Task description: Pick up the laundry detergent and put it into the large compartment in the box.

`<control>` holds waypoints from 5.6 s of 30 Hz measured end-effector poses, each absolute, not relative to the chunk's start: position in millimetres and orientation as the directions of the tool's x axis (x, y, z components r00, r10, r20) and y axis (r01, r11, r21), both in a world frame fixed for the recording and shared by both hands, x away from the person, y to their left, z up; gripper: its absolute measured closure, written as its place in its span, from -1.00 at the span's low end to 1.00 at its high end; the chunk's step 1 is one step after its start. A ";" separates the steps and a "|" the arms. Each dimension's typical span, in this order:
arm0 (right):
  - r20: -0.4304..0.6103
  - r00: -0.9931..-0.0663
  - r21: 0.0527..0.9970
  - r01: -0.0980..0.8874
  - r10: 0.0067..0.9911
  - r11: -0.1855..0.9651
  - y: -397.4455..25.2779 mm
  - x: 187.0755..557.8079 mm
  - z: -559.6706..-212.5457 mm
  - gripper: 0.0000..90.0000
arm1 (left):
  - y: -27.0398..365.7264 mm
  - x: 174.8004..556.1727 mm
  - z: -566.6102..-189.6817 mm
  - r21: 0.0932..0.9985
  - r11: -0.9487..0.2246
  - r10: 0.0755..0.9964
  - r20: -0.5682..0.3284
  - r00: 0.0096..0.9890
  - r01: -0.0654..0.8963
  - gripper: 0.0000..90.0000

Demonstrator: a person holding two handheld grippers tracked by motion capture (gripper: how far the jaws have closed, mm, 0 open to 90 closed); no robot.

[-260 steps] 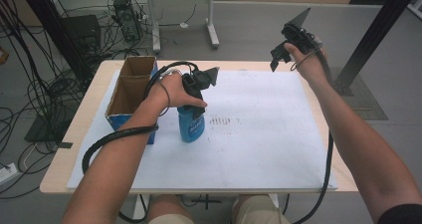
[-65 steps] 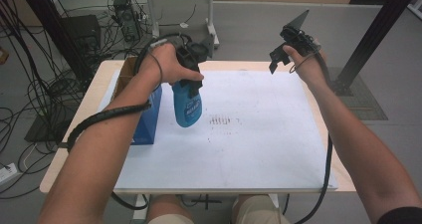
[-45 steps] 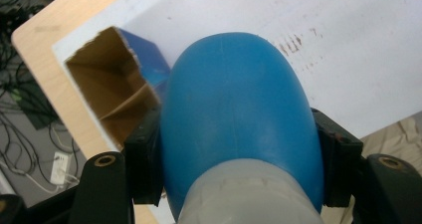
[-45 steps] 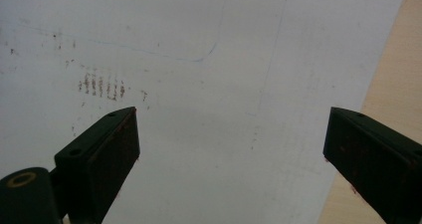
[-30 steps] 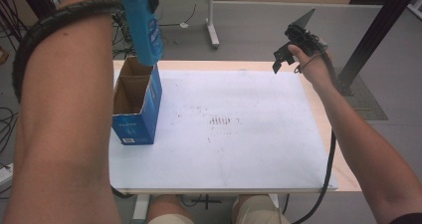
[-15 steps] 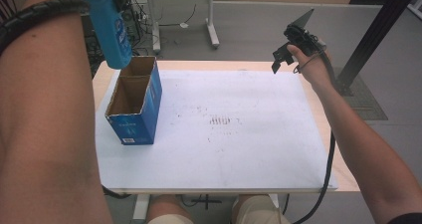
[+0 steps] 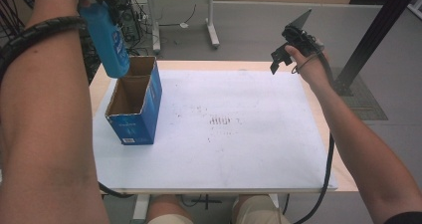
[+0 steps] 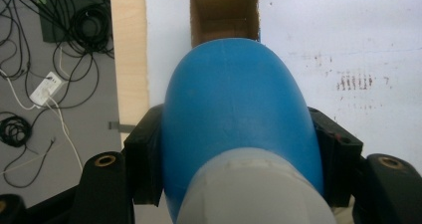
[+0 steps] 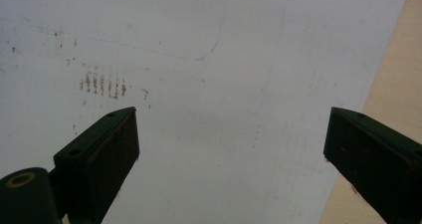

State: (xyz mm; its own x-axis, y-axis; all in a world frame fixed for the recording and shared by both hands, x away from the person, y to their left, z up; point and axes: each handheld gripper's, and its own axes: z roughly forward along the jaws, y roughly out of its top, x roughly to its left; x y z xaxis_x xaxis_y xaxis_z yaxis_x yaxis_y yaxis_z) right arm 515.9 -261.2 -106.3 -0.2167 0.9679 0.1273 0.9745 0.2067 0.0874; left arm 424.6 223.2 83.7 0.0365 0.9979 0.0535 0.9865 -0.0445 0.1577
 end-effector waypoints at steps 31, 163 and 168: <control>0.104 -0.219 0.089 0.974 0.970 0.210 -250.7 511.3 -106.2 -0.84 | 245.4 436.0 -25.6 0.104 -0.048 0.999 0.031 0.045 0.993 -0.19; 0.099 -0.210 0.076 0.976 0.973 0.203 -250.7 510.7 -117.0 -0.84 | 220.1 448.3 -161.3 0.008 -0.146 0.988 0.055 0.145 0.989 -0.19; 0.099 -0.213 0.078 0.976 0.972 0.206 -250.5 510.1 -116.6 -0.84 | 220.9 447.7 -161.1 0.009 -0.142 0.989 0.051 0.141 0.990 -0.20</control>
State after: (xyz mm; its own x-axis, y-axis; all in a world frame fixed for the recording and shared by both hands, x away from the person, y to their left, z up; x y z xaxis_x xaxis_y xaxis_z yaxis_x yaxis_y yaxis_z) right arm 510.1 -250.5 -116.6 -0.2127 0.9721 0.0992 0.9756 0.2055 0.0776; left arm 447.7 220.9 -161.1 0.1414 0.9886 0.0513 0.9898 -0.1421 0.0093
